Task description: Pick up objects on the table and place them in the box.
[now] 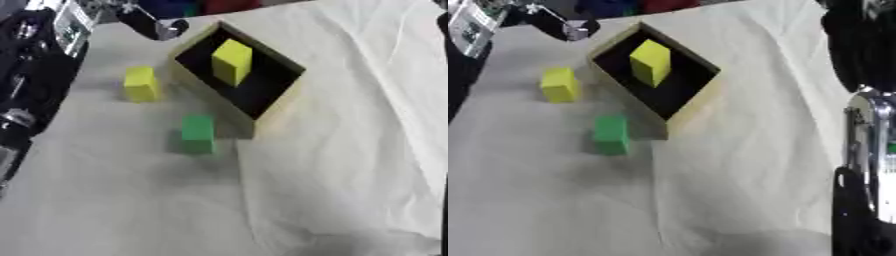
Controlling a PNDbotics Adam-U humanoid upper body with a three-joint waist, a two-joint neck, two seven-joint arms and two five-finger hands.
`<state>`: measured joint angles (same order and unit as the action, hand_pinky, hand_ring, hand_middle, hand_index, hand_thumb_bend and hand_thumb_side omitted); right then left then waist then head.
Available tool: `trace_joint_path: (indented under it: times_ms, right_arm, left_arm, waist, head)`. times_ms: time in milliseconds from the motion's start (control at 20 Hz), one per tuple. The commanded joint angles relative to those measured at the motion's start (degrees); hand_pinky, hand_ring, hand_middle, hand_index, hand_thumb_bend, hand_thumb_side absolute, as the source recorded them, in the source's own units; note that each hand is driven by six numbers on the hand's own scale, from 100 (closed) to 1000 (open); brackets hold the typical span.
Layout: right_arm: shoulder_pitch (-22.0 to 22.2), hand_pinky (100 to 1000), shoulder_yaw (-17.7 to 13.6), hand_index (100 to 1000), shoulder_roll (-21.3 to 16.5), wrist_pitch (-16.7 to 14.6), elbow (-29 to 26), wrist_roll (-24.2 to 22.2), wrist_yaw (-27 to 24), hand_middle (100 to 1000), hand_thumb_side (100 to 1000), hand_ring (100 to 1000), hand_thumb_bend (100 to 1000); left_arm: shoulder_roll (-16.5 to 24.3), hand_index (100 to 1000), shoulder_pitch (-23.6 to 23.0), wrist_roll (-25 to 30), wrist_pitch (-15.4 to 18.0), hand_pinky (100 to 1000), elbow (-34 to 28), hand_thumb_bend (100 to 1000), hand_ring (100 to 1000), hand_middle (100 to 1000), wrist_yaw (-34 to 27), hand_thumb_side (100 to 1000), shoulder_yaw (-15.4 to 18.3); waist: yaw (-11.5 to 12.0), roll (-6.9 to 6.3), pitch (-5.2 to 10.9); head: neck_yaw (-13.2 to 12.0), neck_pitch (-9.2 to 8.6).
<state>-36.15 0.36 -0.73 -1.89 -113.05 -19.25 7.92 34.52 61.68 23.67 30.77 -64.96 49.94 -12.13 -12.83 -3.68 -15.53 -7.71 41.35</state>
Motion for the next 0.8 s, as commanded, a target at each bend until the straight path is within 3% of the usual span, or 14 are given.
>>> trace_joint_path:
  times_ms: [50, 350, 450, 500, 550, 800]
  right_arm:
    - [-0.3, 789, -0.1, 727, -0.1, -0.1, -1.0, 0.2, 0.4, 595, 998, 778, 100]
    - [0.1, 789, 0.0, 726, 0.4, -0.2, -0.9, 0.4, 0.9, 594, 999, 778, 100]
    - [0.2, 789, 0.0, 726, 0.4, -0.2, -0.9, 0.5, 0.9, 594, 1000, 778, 100]
    - [0.2, 789, 0.0, 726, 0.4, -0.2, -0.9, 0.5, 0.9, 594, 1000, 778, 100]
    - [0.3, 788, 0.0, 726, 0.4, -0.2, -0.9, 0.5, 1.0, 594, 999, 778, 100]
    - [0.3, 788, -0.2, 725, 0.4, -0.1, -1.0, 0.6, 0.9, 593, 996, 777, 100]
  left_arm:
    - [3.9, 907, -0.4, 2.3, -1.4, 709, -1.7, 338, 767, 762, -1.0, 407, 0.1]
    - [4.8, 919, -2.0, 5.2, -3.8, 724, -0.4, 402, 785, 788, 1.8, 411, 0.4]
    - [5.0, 930, -2.4, 6.0, -4.4, 735, 0.6, 434, 800, 807, 3.2, 456, 0.4]
    - [4.9, 934, -2.4, 6.3, -4.5, 742, 1.1, 485, 807, 813, 3.8, 575, 0.4]
    - [4.9, 937, -2.6, 6.6, -4.7, 746, 1.7, 507, 811, 816, 4.4, 611, 0.5]
    - [4.3, 936, -2.7, 7.3, -4.7, 746, 5.8, 503, 815, 816, 7.4, 637, 1.3]
  waist:
    - [0.5, 0.42, 1.72]
    - [1.2, 1.00, 2.33]
    - [1.4, 1.00, 2.38]
    - [1.4, 1.00, 2.39]
    - [1.4, 0.99, 2.40]
    - [1.2, 1.04, 2.28]
  head:
    - [0.7, 0.79]
    - [1.0, 1.03]
    - [1.1, 1.04]
    - [1.2, 1.03]
    - [1.2, 1.05]
    - [1.3, 0.85]
